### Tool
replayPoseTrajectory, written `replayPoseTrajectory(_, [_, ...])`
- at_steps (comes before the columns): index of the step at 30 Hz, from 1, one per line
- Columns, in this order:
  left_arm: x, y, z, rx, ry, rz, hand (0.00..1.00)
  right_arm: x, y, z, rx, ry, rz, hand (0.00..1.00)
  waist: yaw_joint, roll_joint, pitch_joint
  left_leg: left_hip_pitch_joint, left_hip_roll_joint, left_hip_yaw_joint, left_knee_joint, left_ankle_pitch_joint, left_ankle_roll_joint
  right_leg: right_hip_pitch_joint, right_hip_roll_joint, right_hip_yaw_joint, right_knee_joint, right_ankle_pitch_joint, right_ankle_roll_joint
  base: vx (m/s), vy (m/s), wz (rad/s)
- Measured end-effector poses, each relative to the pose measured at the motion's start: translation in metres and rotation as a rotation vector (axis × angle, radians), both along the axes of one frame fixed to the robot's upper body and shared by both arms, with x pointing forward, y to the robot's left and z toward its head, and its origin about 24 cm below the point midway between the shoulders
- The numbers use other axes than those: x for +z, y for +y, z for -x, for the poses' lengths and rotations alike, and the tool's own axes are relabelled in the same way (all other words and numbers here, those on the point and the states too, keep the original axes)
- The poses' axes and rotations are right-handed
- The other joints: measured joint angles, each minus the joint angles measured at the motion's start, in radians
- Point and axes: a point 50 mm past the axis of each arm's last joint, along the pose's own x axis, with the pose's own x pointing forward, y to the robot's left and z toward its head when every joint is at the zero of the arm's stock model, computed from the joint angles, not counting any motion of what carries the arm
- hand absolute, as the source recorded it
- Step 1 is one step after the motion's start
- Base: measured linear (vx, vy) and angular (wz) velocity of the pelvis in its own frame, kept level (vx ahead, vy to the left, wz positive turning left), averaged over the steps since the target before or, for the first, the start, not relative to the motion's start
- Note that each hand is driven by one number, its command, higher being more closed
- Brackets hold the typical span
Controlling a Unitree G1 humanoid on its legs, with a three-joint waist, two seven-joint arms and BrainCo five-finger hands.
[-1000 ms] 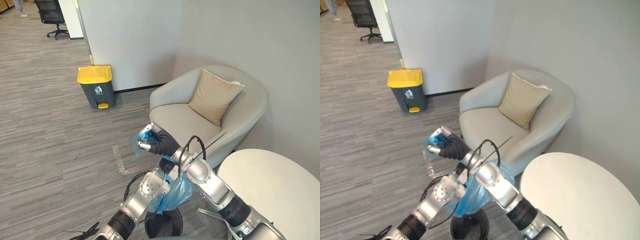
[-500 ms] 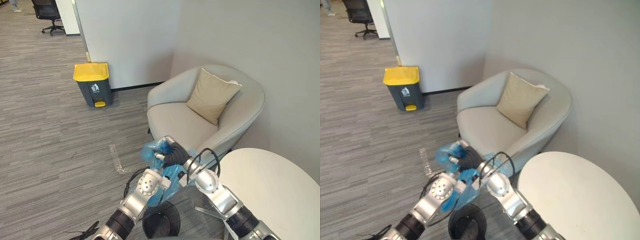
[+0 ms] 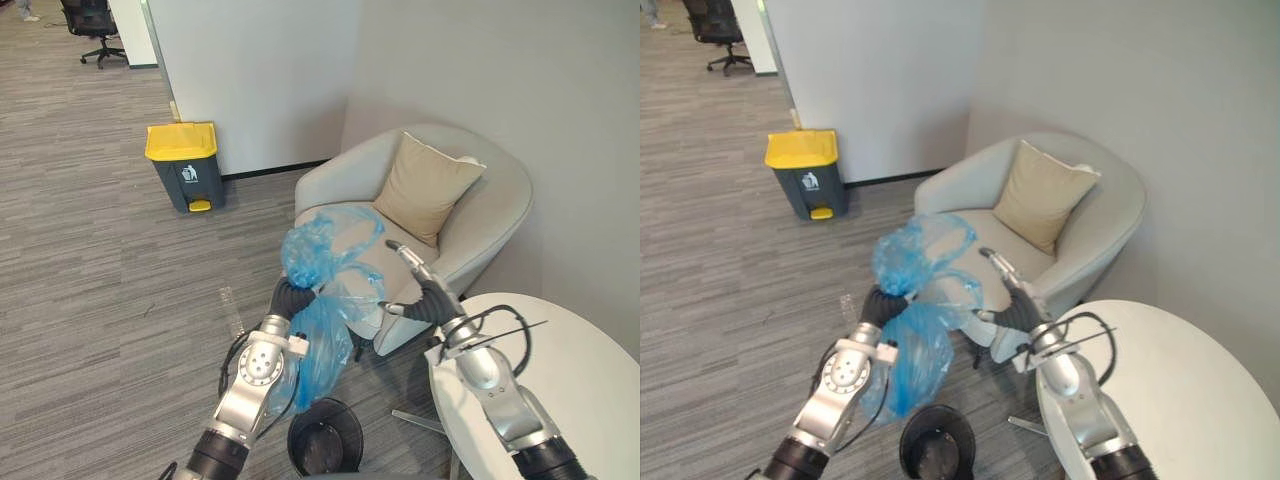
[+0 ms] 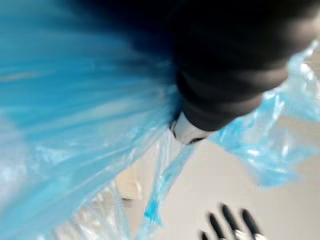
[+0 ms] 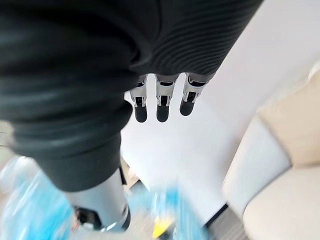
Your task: Gather rubbish on tea table into small bin, then transfer packed bag to large trash can.
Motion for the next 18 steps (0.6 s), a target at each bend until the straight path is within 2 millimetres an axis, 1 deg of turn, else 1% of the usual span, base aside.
replayPoseTrajectory(3, [-0.006,0.007,0.005,0.027,0.026,0.0,1.0,0.008,-0.007,0.002,-0.033,-0.044,-0.007,0.0,0.0,0.005,0.003,0.001,0.0,0.002,0.0,-0.001,0.001,0.0,0.0,0.001,0.0,0.0,0.001,0.0,0.0,0.0])
replayPoseTrajectory(5, [-0.011,0.019,0.009,0.079,0.049,-0.001,1.0,0.01,-0.02,0.006,-0.102,-0.065,-0.014,0.0,0.0,0.006,0.004,0.001,0.0,0.001,0.0,-0.001,0.0,0.001,0.0,0.0,-0.001,-0.001,0.001,0.0,0.0,0.0])
replayPoseTrajectory(7, [-0.015,0.027,0.013,0.111,0.067,-0.003,1.0,0.007,-0.027,0.01,-0.152,-0.058,-0.043,0.0,0.001,0.008,0.005,0.001,0.0,0.0,0.0,-0.002,-0.001,0.001,0.0,0.0,0.0,-0.002,0.002,0.0,0.0,0.0])
replayPoseTrajectory(8, [-0.019,0.034,0.017,0.138,0.082,-0.003,1.0,0.0,-0.03,0.015,-0.192,-0.039,-0.094,0.0,0.0,0.01,0.006,0.001,0.0,-0.001,0.0,-0.003,0.0,0.001,-0.001,-0.002,0.0,-0.003,0.002,0.0,0.0,0.0])
replayPoseTrajectory(9, [-0.021,0.035,0.019,0.142,0.092,-0.003,1.0,-0.005,-0.03,0.018,-0.211,-0.024,-0.117,0.0,0.0,0.012,0.006,0.001,0.0,-0.001,0.0,-0.003,0.0,0.001,-0.001,-0.002,0.0,-0.004,0.002,0.02,-0.01,0.03])
replayPoseTrajectory(11, [-0.03,0.045,0.03,0.175,0.137,-0.003,1.0,-0.029,-0.028,0.029,-0.262,0.078,-0.244,0.0,-0.001,0.02,0.008,0.0,-0.001,-0.006,0.0,-0.003,0.0,0.002,-0.002,-0.007,0.001,-0.006,0.002,0.02,-0.009,0.05])
replayPoseTrajectory(12, [-0.032,0.046,0.032,0.177,0.147,-0.002,1.0,-0.036,-0.028,0.032,-0.273,0.112,-0.279,0.0,-0.002,0.021,0.008,0.0,-0.001,-0.006,0.0,-0.003,0.0,0.002,-0.003,-0.007,0.001,-0.006,0.002,0.0,0.0,0.0])
replayPoseTrajectory(14, [-0.037,0.05,0.038,0.194,0.173,0.0,1.0,-0.061,-0.028,0.039,-0.315,0.229,-0.369,0.0,-0.002,0.024,0.007,0.0,-0.002,-0.009,0.0,-0.003,0.0,0.002,-0.004,-0.009,0.001,-0.006,0.002,0.0,0.0,0.03])
replayPoseTrajectory(15, [-0.044,0.052,0.044,0.208,0.208,0.017,1.0,-0.086,-0.029,0.049,-0.361,0.348,-0.446,0.0,-0.003,0.024,0.008,0.0,0.003,-0.013,0.0,-0.004,-0.001,0.002,-0.009,-0.012,0.0,-0.006,0.001,-0.01,0.001,0.06])
replayPoseTrajectory(17, [-0.053,0.055,0.048,0.218,0.25,0.021,1.0,-0.104,-0.031,0.057,-0.409,0.431,-0.507,0.0,-0.001,0.029,0.01,0.001,0.001,-0.017,0.0,-0.004,-0.001,0.003,-0.011,-0.018,-0.001,-0.006,0.001,-0.01,0.001,0.06])
replayPoseTrajectory(18, [-0.064,0.059,0.055,0.224,0.303,0.017,1.0,-0.118,-0.032,0.063,-0.45,0.496,-0.564,0.0,-0.002,0.034,0.011,0.001,-0.001,-0.017,0.0,-0.004,-0.002,0.003,-0.012,-0.018,-0.001,-0.006,0.001,0.0,0.0,0.0])
